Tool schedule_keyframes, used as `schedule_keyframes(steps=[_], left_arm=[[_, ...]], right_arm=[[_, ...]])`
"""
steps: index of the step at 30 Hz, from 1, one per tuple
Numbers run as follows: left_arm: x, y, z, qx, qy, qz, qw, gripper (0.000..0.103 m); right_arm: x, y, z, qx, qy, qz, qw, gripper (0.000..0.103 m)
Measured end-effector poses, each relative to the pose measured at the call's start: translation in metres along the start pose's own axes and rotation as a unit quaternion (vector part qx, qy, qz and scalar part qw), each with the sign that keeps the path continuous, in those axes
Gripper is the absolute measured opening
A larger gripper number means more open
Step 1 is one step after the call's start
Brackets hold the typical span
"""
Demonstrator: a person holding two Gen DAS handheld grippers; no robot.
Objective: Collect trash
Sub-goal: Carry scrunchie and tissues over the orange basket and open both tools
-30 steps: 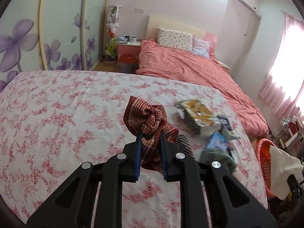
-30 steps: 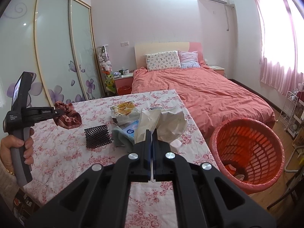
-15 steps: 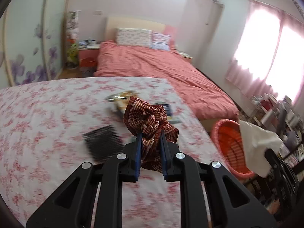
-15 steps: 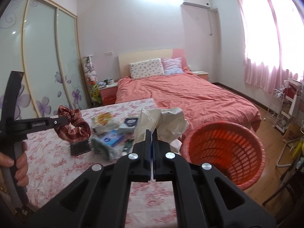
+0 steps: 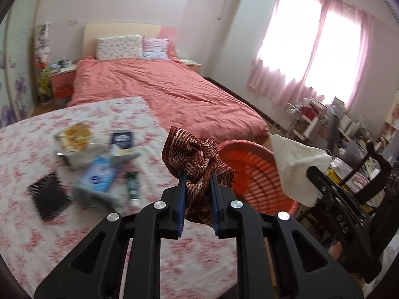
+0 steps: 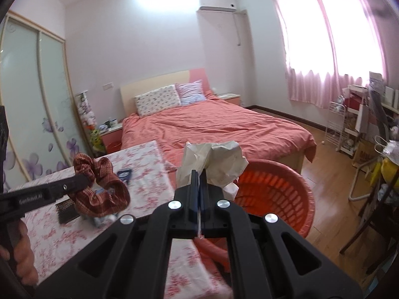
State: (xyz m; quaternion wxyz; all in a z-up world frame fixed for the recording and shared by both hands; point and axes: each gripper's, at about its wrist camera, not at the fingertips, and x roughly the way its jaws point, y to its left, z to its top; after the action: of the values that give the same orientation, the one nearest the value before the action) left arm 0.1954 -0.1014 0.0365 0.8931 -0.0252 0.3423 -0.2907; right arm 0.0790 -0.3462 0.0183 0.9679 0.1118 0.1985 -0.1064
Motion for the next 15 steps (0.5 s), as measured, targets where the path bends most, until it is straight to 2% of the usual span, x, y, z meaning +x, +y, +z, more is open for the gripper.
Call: schedule_keyframes(steps=[7,15], left_arm=[[0.036,-0.029,-0.001,0.015,0.023,-0.036,0.9990,0.017],[0.062,-0.056,-0.002,0.033,0.041,-0.056,0.9970,0.017]], right_arm=[[0.014,-0.033,-0.003,0.021,0.003,-0.021,1.000,0.002],[0.031,-0.062,-0.007,0.037,0.007,-0.032,0.999,0.002]])
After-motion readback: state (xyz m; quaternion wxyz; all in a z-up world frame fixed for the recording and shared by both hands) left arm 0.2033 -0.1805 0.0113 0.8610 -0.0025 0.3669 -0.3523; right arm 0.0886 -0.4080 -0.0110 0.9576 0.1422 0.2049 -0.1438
